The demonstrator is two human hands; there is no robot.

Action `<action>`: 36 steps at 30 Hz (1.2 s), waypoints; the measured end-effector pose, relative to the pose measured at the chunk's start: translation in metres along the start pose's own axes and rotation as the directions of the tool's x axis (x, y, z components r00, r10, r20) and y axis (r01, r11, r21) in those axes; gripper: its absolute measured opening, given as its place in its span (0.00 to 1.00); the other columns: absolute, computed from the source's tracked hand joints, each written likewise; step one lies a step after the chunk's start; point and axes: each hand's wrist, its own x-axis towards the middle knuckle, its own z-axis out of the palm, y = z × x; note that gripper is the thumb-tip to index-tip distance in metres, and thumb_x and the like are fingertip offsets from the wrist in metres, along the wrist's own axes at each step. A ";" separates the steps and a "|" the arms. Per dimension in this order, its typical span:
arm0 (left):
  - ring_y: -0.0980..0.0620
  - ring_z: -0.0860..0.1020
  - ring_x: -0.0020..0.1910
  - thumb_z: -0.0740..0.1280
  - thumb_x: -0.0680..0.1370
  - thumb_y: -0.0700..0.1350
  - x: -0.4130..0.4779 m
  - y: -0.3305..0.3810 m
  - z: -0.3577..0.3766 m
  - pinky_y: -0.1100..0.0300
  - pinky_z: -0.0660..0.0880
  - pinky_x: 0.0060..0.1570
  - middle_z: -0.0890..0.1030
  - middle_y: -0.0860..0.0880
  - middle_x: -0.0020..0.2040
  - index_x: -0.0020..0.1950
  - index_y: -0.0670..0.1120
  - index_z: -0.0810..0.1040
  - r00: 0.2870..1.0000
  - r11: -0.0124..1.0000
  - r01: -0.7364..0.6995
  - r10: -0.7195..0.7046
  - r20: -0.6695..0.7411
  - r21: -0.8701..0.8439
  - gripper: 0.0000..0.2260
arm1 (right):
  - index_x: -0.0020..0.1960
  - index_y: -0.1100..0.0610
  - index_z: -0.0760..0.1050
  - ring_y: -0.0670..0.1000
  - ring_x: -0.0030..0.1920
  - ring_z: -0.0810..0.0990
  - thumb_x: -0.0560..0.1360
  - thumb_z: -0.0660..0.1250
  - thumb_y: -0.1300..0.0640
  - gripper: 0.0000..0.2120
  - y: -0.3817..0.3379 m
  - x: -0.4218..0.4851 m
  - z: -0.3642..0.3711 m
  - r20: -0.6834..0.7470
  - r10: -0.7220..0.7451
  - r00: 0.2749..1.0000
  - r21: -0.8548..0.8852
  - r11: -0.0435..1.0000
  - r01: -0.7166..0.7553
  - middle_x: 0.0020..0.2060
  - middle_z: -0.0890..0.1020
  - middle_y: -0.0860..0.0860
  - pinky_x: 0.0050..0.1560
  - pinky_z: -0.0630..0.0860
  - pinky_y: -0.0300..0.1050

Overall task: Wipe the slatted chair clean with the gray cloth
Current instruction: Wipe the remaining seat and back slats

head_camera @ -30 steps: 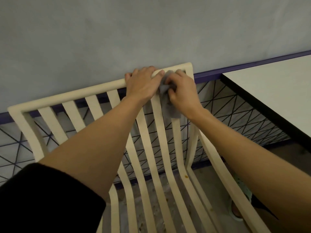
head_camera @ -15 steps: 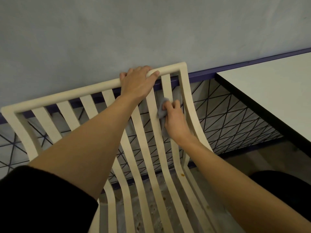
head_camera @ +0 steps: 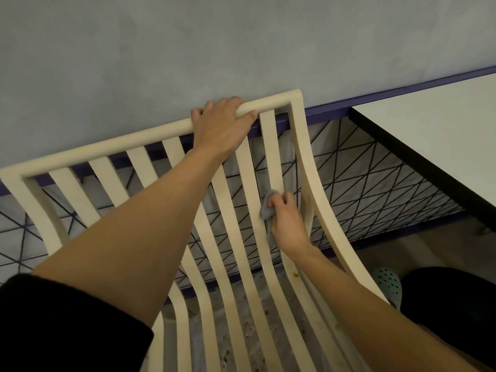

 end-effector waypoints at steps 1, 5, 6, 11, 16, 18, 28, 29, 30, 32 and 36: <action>0.50 0.70 0.56 0.55 0.80 0.59 0.000 0.000 -0.001 0.54 0.55 0.53 0.73 0.56 0.50 0.61 0.56 0.74 1.000 1.000 0.002 -0.002 0.002 0.001 0.16 | 0.47 0.53 0.67 0.52 0.43 0.72 0.77 0.59 0.54 0.03 0.000 -0.004 0.000 -0.029 -0.014 0.999 -0.014 1.000 0.013 0.43 0.70 0.52 0.44 0.69 0.49; 0.49 0.70 0.56 0.55 0.80 0.58 -0.001 0.000 -0.001 0.53 0.56 0.53 0.74 0.55 0.51 0.61 0.55 0.75 1.000 1.000 -0.005 0.005 0.003 -0.001 0.15 | 0.42 0.52 0.66 0.51 0.38 0.71 0.75 0.59 0.50 0.07 0.013 -0.021 0.017 0.013 0.094 0.995 0.101 0.990 -0.095 0.36 0.70 0.51 0.44 0.67 0.50; 0.49 0.70 0.56 0.55 0.80 0.59 -0.001 0.000 0.000 0.53 0.56 0.53 0.74 0.55 0.51 0.61 0.55 0.75 1.000 1.000 -0.008 0.008 0.000 0.000 0.15 | 0.42 0.52 0.66 0.51 0.38 0.70 0.74 0.59 0.50 0.06 0.018 -0.024 0.023 0.025 0.121 0.992 0.139 0.983 -0.123 0.36 0.69 0.51 0.43 0.67 0.50; 0.49 0.70 0.57 0.56 0.80 0.59 0.000 -0.002 0.000 0.53 0.56 0.53 0.75 0.56 0.53 0.63 0.56 0.74 1.000 1.000 -0.014 0.014 -0.005 0.000 0.16 | 0.40 0.55 0.66 0.49 0.37 0.73 0.75 0.61 0.55 0.07 0.037 -0.048 0.040 0.099 0.180 0.979 0.076 0.979 -0.187 0.35 0.71 0.53 0.41 0.69 0.45; 0.49 0.70 0.57 0.56 0.79 0.59 -0.001 -0.003 0.002 0.54 0.56 0.54 0.76 0.54 0.55 0.63 0.56 0.74 0.999 0.999 -0.032 0.032 -0.012 0.012 0.16 | 0.48 0.53 0.76 0.54 0.51 0.72 0.71 0.66 0.65 0.10 0.078 -0.093 0.073 0.333 0.330 0.883 -0.052 0.942 -0.333 0.53 0.72 0.57 0.51 0.69 0.47; 0.49 0.70 0.57 0.56 0.79 0.59 0.001 -0.003 0.005 0.52 0.57 0.55 0.76 0.54 0.55 0.64 0.56 0.73 0.999 0.999 -0.040 0.040 -0.025 0.016 0.16 | 0.50 0.55 0.77 0.58 0.55 0.73 0.72 0.64 0.68 0.11 0.078 -0.095 0.071 0.330 0.324 0.887 -0.073 0.945 -0.318 0.55 0.72 0.58 0.53 0.70 0.48; 0.48 0.70 0.58 0.60 0.79 0.58 -0.002 -0.004 0.001 0.50 0.59 0.58 0.76 0.52 0.56 0.66 0.55 0.72 0.999 0.999 -0.047 0.047 -0.017 0.019 0.17 | 0.58 0.52 0.72 0.57 0.58 0.73 0.75 0.61 0.63 0.13 0.071 -0.133 0.060 0.358 0.440 0.823 -0.147 0.897 -0.416 0.60 0.70 0.55 0.58 0.74 0.50; 0.47 0.70 0.58 0.60 0.78 0.58 -0.002 -0.004 0.001 0.50 0.59 0.58 0.76 0.52 0.57 0.66 0.55 0.72 0.999 0.999 -0.045 0.046 -0.013 0.020 0.18 | 0.58 0.51 0.72 0.57 0.58 0.73 0.75 0.61 0.62 0.13 0.073 -0.144 0.058 0.367 0.443 0.818 -0.163 0.896 -0.413 0.60 0.69 0.54 0.58 0.74 0.50; 0.47 0.70 0.59 0.61 0.78 0.57 -0.002 -0.004 0.001 0.50 0.59 0.58 0.76 0.51 0.57 0.67 0.55 0.72 0.999 0.999 -0.042 0.042 -0.009 0.023 0.18 | 0.57 0.50 0.72 0.56 0.57 0.73 0.75 0.62 0.60 0.12 0.072 -0.155 0.055 0.354 0.440 0.825 -0.197 0.898 -0.394 0.59 0.69 0.54 0.56 0.74 0.48; 0.47 0.70 0.60 0.62 0.77 0.57 -0.003 -0.004 -0.001 0.50 0.59 0.58 0.76 0.51 0.59 0.68 0.54 0.71 0.999 0.999 -0.038 0.038 -0.001 0.022 0.20 | 0.49 0.43 0.73 0.52 0.47 0.77 0.67 0.70 0.54 0.14 0.074 -0.177 0.052 0.271 0.434 0.859 -0.271 0.891 -0.364 0.51 0.69 0.49 0.46 0.76 0.42; 0.47 0.69 0.62 0.62 0.77 0.57 -0.003 -0.004 -0.001 0.50 0.59 0.60 0.75 0.50 0.62 0.70 0.54 0.69 0.999 0.999 -0.034 0.033 0.031 0.030 0.21 | 0.37 0.46 0.61 0.47 0.26 0.72 0.56 0.59 0.46 0.12 0.074 -0.210 0.048 0.302 0.433 0.849 -0.258 0.895 -0.365 0.37 0.62 0.47 0.27 0.71 0.38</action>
